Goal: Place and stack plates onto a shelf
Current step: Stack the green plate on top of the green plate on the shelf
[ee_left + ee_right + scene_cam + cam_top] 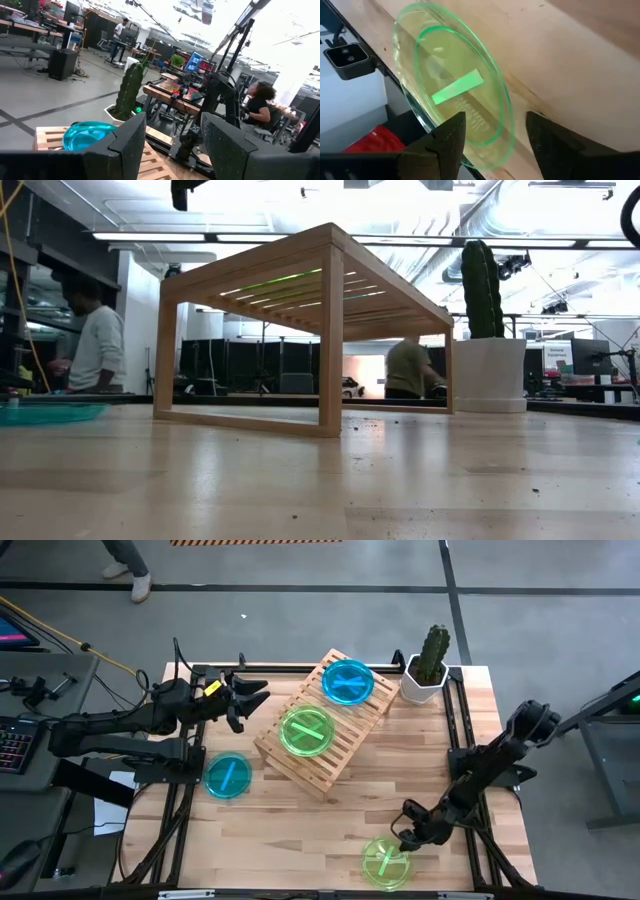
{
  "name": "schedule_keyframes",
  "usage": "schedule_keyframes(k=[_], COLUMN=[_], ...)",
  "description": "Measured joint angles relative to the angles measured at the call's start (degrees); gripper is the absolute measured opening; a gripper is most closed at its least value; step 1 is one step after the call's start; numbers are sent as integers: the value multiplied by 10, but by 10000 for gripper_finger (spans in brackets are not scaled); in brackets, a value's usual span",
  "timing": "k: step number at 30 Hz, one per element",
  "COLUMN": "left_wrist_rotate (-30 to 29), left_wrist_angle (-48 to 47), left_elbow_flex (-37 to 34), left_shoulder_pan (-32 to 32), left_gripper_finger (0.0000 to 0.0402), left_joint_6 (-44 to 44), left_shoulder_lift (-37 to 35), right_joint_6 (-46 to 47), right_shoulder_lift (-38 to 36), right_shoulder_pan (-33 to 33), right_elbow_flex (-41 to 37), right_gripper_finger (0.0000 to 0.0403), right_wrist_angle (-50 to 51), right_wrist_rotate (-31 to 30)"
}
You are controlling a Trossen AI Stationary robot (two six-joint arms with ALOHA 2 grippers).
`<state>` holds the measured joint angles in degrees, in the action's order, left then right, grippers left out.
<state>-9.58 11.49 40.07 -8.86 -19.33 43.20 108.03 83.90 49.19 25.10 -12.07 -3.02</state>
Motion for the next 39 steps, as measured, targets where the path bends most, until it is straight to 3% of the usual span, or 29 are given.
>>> schedule_keyframes(k=[11,14,18,21,27,39], left_wrist_rotate=[0,0,0,0,0,0], left_wrist_angle=[-2,-2,-2,-2,-2,0], left_elbow_flex=[0,0,0,0,0,0], left_shoulder_pan=[0,0,0,0,0,0], left_gripper_finger=[181,181,181,181,181,181], left_joint_6=[8,15,15,15,16,16], left_shoulder_lift=[0,0,0,0,0,0], right_joint_6=[-1,0,-5,-15,-78,-278], right_shoulder_lift=[79,88,91,88,25,-203], right_shoulder_pan=[0,0,1,0,0,-8], right_elbow_flex=[44,55,56,55,50,49], right_gripper_finger=[187,136,26,14,1,0], right_wrist_angle=[-5,24,43,43,78,84], right_wrist_rotate=[-2,-2,0,1,0,3])
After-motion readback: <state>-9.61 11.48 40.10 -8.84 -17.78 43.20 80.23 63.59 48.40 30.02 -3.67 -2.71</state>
